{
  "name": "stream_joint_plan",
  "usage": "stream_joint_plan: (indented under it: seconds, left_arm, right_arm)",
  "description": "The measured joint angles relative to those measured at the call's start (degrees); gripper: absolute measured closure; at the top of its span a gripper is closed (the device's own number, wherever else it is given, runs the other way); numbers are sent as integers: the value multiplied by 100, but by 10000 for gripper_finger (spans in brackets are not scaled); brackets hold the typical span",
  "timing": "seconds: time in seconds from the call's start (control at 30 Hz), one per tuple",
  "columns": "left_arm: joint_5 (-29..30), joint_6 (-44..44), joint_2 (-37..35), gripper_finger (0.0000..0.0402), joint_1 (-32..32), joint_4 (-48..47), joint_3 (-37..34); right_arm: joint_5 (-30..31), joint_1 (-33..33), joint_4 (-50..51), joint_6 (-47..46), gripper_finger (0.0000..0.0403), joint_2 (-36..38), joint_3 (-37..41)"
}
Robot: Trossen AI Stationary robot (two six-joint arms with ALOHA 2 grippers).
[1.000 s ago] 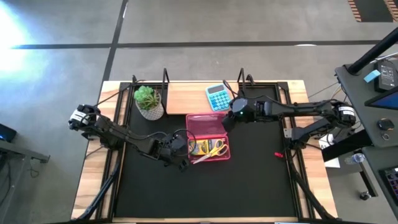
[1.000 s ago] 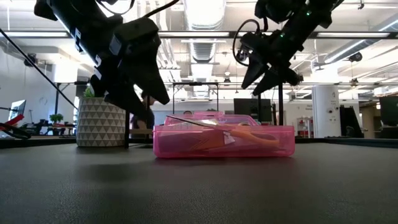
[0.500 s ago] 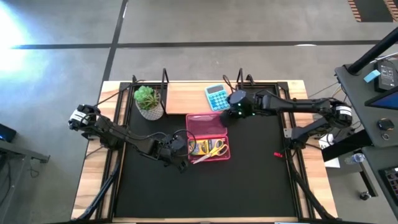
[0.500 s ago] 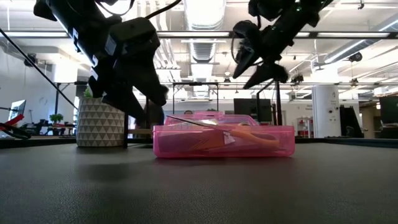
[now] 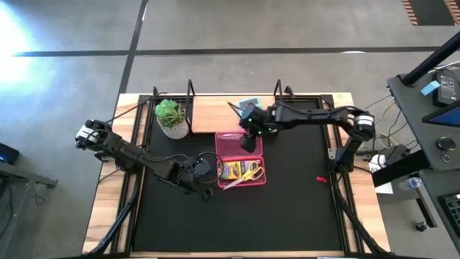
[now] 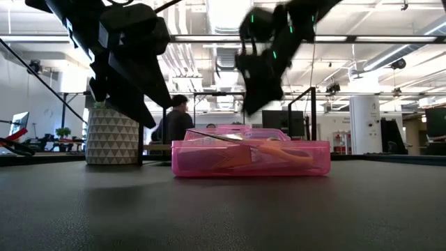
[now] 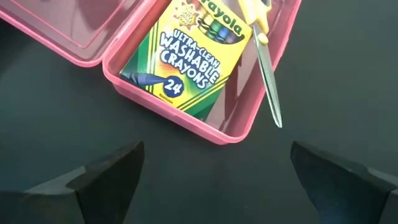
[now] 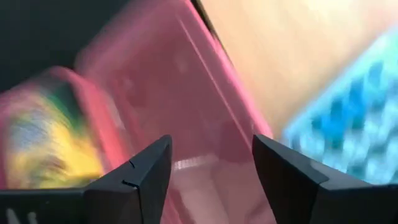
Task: Pack school essentials
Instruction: Close the red supply box
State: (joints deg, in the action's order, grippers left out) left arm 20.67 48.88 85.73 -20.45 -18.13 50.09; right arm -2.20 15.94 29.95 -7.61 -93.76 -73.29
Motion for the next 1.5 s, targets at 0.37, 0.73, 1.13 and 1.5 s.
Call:
stream_joint_plan:
  seconds: [0.37, 0.73, 1.13, 1.5]
  left_arm:
    - [3, -122, -70, 13, -56, -51, -40]
    - [28, -118, -81, 13, -68, -92, -79]
    - [26, -115, -81, 13, -66, -90, -81]
    - [63, -120, -81, 13, -57, -91, -85]
  right_arm:
    - [-76, 57, 192, 1123, 190, -815, -716]
    - [-83, 70, 453, 1326, 191, -979, -972]
    - [-87, 57, 556, 1700, 191, -749, -1002]
    - [-15, 248, 520, 1957, 215, -1064, -1002]
